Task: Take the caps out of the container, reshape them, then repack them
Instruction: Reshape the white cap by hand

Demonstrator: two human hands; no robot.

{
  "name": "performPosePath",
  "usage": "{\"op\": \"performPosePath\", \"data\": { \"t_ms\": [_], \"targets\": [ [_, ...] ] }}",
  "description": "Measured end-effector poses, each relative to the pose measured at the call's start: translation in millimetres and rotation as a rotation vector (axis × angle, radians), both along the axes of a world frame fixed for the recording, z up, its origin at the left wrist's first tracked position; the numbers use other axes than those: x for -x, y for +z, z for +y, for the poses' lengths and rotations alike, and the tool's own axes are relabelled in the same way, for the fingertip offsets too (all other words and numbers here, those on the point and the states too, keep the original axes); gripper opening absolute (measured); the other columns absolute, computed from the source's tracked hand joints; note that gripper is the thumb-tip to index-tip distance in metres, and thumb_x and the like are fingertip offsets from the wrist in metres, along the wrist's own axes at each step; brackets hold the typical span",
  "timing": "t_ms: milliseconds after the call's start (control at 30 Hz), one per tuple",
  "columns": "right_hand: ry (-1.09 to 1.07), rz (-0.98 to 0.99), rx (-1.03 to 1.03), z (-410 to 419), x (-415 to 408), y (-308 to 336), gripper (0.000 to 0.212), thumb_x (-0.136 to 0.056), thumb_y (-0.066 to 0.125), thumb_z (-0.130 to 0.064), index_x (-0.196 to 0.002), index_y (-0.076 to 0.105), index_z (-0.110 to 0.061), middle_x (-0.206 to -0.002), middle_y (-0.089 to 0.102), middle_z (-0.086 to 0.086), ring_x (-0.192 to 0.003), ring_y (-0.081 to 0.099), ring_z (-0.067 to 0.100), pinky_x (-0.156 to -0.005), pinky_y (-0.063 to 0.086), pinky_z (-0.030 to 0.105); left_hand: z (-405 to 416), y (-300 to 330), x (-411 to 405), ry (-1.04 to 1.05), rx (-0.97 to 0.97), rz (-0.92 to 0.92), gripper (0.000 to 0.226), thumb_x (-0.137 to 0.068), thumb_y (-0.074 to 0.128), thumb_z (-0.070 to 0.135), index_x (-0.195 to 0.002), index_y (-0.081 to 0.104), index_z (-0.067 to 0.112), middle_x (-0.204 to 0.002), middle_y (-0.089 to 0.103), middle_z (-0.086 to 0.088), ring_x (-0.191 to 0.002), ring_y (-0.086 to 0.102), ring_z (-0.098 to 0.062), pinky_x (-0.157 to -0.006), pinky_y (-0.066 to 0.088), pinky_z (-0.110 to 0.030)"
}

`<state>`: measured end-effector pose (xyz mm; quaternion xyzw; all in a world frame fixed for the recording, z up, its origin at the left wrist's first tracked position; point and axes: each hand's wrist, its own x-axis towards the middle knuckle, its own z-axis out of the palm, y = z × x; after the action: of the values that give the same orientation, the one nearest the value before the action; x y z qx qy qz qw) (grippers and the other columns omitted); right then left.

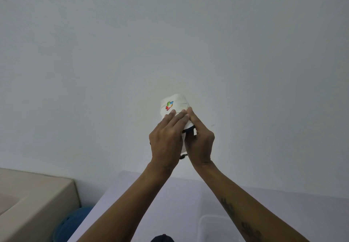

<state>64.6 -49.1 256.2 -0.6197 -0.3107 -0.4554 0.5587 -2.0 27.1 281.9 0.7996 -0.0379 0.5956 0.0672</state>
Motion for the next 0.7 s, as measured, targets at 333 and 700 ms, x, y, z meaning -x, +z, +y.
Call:
{"op": "performPosePath", "data": {
  "t_ms": [333, 700],
  "targets": [
    [0.051, -0.023, 0.063, -11.1, -12.7, -9.3, 0.04, -0.087, 0.057, -0.009, -0.128, 0.058, -0.008, -0.13, 0.06, 0.006, -0.124, 0.056, 0.02, -0.094, 0.053, 0.043, 10.9, 22.0, 26.3, -0.18, 0.114, 0.512, 0.049, -0.084, 0.064, 0.041, -0.132, 0.052, 0.038, -0.143, 0.045, 0.02, -0.133, 0.04, -0.006, -0.1, 0.04, -0.027],
    [0.015, -0.026, 0.006, -15.2, -15.9, 5.3, 0.04, -0.088, 0.044, 0.002, -0.124, 0.062, -0.004, -0.133, 0.058, 0.007, -0.13, 0.049, 0.026, -0.103, 0.044, 0.022, 37.6, 33.5, 36.2, -0.731, 0.755, 0.777, 0.032, -0.094, 0.034, 0.057, -0.106, 0.056, 0.037, -0.099, 0.061, 0.029, -0.092, 0.059, 0.006, -0.073, 0.041, -0.007]
  ]
}}
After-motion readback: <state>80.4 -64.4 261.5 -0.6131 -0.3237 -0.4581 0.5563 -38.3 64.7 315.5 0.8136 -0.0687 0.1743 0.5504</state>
